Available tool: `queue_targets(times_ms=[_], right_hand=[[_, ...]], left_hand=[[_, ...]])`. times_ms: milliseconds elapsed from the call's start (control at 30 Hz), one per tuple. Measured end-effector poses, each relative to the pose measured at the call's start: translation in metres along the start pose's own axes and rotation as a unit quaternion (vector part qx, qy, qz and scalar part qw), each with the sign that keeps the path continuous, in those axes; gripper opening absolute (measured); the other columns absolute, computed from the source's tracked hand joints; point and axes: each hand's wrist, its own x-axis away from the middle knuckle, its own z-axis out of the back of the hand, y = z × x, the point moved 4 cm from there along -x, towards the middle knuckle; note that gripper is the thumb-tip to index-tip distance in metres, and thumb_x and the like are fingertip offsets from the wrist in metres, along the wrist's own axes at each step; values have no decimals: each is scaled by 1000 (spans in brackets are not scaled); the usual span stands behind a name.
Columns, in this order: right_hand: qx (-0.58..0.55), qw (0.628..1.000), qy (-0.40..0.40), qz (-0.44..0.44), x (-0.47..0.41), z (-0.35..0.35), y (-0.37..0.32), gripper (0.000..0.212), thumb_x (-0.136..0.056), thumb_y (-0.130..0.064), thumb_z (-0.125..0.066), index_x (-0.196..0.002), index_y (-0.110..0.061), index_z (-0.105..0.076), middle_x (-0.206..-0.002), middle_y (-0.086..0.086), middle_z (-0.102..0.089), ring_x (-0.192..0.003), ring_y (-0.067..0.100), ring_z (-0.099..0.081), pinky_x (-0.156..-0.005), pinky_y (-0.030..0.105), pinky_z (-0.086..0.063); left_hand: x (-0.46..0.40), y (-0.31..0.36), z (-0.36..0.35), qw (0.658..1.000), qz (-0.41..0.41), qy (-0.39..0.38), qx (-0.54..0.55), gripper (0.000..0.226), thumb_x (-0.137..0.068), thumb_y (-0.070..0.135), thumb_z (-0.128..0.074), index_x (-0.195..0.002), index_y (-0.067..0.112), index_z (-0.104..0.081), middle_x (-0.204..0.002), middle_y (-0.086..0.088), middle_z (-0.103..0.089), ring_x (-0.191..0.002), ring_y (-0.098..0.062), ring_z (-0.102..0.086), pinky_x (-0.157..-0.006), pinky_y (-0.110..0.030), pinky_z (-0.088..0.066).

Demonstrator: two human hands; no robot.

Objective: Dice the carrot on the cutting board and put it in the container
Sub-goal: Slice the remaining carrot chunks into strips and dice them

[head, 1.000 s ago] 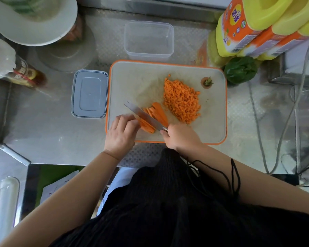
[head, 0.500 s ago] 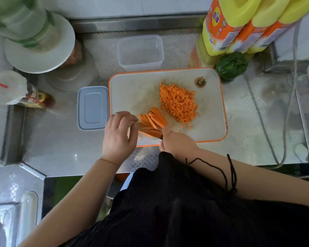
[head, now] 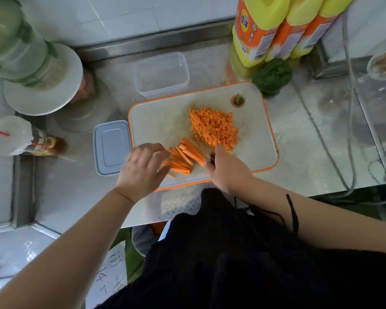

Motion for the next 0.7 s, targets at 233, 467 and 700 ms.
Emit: queue_targets(times_ms=[233,467,700], right_hand=[[-43,997,67,-16,-1,10,6,27,-100,-32,-44,-106,-6,-40,-65,-5,-45,-63,24,-51,-58,32,-39],[-35,997,73,-6,-1,11,5,27,-99,-33,-45,-107,-8,-42,-73,0,-55,-69,28,-61,-59,35,-46],[-68,993,99,-18,-2,17,10,25,-99,-33,-46,-107,-10,-41,-78,2,-57,-75,30,-62,-59,32,-40]], left_hand=[[-1,-19,-56,936,-162,-310,-29,63,-86,49,-53,-138,14,-46,-135,-9,-57,-118,-32,-53,-105,-42,-32],[-21,-19,-65,937,-195,-288,9,61,-80,52,-70,-123,12,-57,-125,-11,-59,-106,-33,-57,-100,-41,-34],[-39,-10,-63,964,-104,-243,27,53,-92,58,-45,-108,11,-63,-110,-11,-61,-99,-31,-55,-87,-40,-44]])
